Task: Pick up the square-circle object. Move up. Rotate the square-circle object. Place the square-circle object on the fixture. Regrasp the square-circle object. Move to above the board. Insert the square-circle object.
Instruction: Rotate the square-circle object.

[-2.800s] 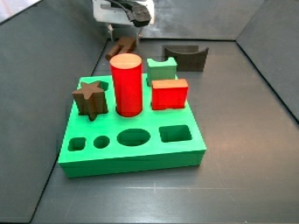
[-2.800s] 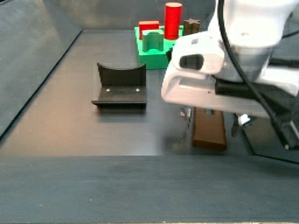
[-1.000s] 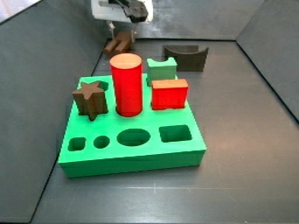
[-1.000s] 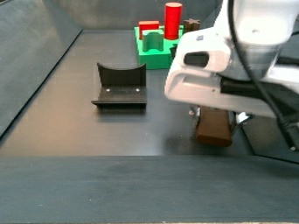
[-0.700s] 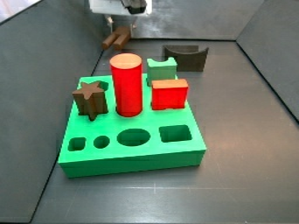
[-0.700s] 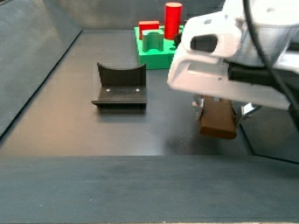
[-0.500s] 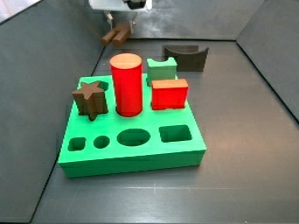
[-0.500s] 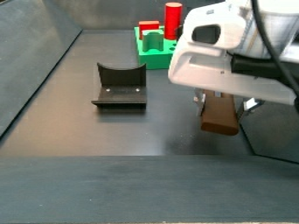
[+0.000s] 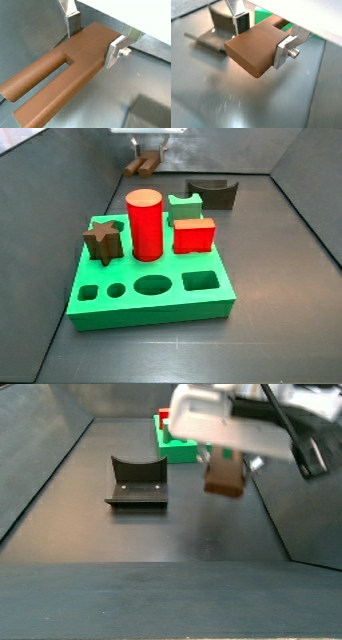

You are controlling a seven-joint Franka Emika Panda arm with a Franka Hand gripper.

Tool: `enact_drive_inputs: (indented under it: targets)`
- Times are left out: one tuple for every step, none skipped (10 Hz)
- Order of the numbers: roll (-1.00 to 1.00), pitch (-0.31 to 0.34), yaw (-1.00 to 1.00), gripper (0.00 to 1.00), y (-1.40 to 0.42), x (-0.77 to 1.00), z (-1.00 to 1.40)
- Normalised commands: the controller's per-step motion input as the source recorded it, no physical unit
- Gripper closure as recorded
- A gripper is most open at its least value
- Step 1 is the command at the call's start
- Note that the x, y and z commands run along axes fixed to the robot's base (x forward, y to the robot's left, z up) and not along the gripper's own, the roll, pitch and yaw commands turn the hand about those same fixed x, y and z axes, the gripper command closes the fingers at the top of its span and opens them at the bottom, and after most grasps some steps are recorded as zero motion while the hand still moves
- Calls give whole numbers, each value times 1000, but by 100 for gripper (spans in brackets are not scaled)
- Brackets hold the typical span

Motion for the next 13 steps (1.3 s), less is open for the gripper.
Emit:
enact_drive_inputs:
  targets:
    - [123,143,28,100,-342,106,313]
    - [129,144,33,100,-196,56,239]
    - [0,0,-1000,100,0,0,0]
    - [-2,-2,-1000,100,5,12,-64]
    - [-5,-4,-1000,100,20,18,-55]
    - [-5,-5,-1000,100,19,26,-37]
    - [-6,-6,-1000,100,19,29,-30]
    - [-6,-6,-1000,100,20,30,-26]
    - [-6,-7,-1000,100,19,33,-21]
    - [-6,-7,-1000,100,20,34,-16]
    - [-6,-7,-1000,100,20,34,-12]
    - [-6,-8,-1000,100,20,35,-12]
    - [-6,-8,-1000,100,20,35,-11]
